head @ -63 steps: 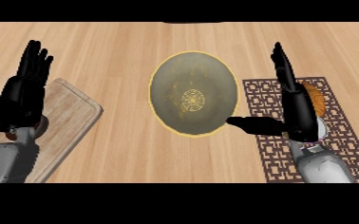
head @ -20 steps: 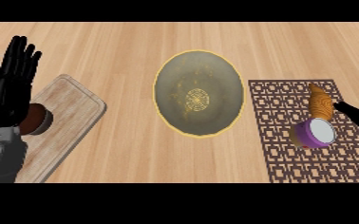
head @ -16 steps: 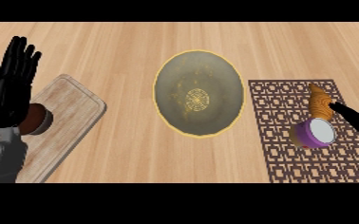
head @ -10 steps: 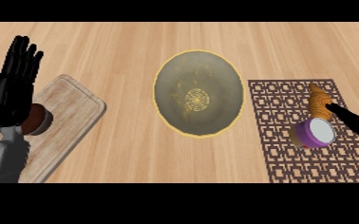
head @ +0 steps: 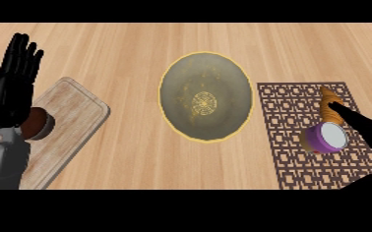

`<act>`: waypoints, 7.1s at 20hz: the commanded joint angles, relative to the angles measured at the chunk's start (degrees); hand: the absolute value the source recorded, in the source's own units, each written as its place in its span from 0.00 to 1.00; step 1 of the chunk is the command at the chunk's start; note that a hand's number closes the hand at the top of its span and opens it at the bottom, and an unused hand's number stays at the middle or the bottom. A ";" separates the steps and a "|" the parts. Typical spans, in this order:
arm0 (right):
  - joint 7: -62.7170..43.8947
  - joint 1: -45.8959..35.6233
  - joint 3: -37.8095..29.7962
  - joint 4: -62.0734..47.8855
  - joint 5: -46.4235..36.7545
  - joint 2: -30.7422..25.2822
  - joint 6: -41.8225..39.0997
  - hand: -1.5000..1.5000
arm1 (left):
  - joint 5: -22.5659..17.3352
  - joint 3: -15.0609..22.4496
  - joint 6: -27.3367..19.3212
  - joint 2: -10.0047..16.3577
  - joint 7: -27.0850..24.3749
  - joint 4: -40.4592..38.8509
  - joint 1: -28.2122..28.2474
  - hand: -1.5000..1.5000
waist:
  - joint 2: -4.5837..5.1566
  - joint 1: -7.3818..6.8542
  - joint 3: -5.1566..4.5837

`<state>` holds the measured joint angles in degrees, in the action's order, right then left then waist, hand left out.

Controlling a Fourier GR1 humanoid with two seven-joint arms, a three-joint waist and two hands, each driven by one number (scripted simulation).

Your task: Pick the can from the placemat and place it in the bowl

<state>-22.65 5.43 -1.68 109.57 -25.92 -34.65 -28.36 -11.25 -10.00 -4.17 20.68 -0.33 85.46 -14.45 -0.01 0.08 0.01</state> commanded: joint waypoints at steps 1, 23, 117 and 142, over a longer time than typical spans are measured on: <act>2.13 -1.41 1.27 -3.71 -4.94 3.10 -0.26 0.00 | 0.29 -1.51 1.97 0.47 -0.67 -2.03 -1.09 0.50 | 0.02 0.00 0.00; 10.31 -7.38 -1.89 -22.29 -16.36 7.99 0.91 0.00 | 3.43 -1.70 2.82 -3.98 -2.73 -2.86 -0.78 0.50 | 0.07 -0.05 0.00; 38.01 -56.62 3.57 -60.78 5.69 28.14 2.83 0.00 | 2.78 -4.29 4.03 -2.69 3.45 1.79 -1.78 0.50 | 0.16 -0.63 0.04; 53.69 -67.24 -17.94 -94.82 13.92 -1.13 -7.77 0.00 | 4.60 -0.68 4.20 -5.92 0.03 -0.32 -4.95 0.50 | 2.82 -5.07 0.30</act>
